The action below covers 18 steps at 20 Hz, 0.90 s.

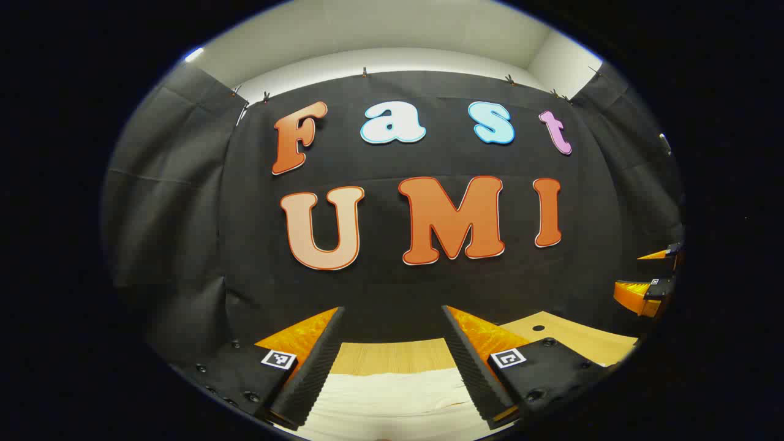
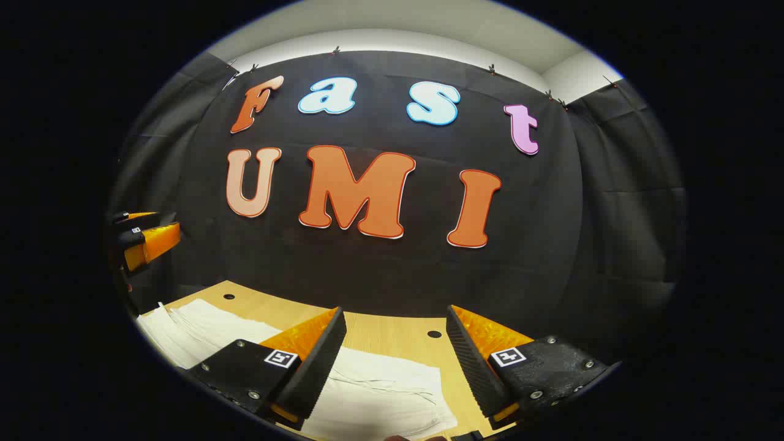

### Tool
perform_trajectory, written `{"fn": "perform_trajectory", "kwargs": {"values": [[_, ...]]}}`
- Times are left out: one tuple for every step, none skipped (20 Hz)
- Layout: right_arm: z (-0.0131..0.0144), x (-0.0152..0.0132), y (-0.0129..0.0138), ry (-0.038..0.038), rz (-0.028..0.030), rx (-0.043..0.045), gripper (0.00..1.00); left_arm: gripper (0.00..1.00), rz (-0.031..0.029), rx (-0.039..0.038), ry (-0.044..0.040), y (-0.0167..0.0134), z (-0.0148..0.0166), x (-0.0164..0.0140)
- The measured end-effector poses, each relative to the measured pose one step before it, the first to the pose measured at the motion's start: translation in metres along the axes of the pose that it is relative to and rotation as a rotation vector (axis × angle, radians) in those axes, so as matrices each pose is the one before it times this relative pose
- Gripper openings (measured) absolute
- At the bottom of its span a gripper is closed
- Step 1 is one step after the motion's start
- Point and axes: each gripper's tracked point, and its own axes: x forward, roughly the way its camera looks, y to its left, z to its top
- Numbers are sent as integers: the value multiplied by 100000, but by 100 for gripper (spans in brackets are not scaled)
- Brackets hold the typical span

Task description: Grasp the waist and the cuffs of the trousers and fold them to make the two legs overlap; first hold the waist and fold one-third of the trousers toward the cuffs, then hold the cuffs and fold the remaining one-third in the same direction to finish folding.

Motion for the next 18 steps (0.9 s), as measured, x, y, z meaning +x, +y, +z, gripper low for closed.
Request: {"fn": "perform_trajectory", "kwargs": {"values": [[-148, 162, 178, 790, 1438, 250, 99, 100, -369, 2044, 1167, -380, -187, 222], [298, 201, -178, -508, 731, 69, 99, 100, 25, 1557, 282, -301, -284, -13], [178, 212, -132, -584, 504, -141, 99, 99, 48, 661, -66, -199, 105, 55], [34, 299, 48, -338, 843, -208, 99, 100, 603, 228, 34, -47, 40, 125], [-163, 354, 55, 85, 845, -94, 99, 100, 947, -308, 333, 29, -15, 54], [-154, 136, 145, 49, 1166, -102, 99, 100, 907, -718, 383, -45, -346, -7], [-101, 231, 161, -283, 1230, -162, 99, 100, 1064, -693, 182, 51, 7, 71], [-250, 268, 100, 18, 920, -502, 99, 100, 1054, -391, 634, 126, -460, 116], [-229, 409, 145, 849, 513, -492, 99, 100, 1322, 285, 1894, 278, -465, 122], [-390, 285, 204, 1433, 592, -240, 99, 99, 627, 563, 1422, 144, -695, 57], [-50, 182, 256, 717, 541, 222, 99, 100, -461, 218, 417, 119, -77, 150], [312, 199, 298, -148, 215, 499, 99, 99, -392, 449, 105, 254, -40, 100], [323, 301, 270, -547, -474, 427, 99, 99, -417, 581, -45, 372, 60, 435], [134, 368, 12, -273, -1469, 289, 99, 100, -907, 77, -113, 399, 11, 555], [19, 398, 126, 760, -1827, 596, 99, 100, -1503, -85, 350, 346, 99, 595], [-306, 236, 298, 1544, -1914, 1069, 99, 100, -1193, 271, -71, 615, -55, 507], [-38, 300, 310, 803, -1754, 1166, 99, 99, -1006, 455, -340, 859, -62, 580], [-191, 377, 281, 1697, -2132, 752, 99, 99, -839, 332, 532, 1025, -367, 497]]}}
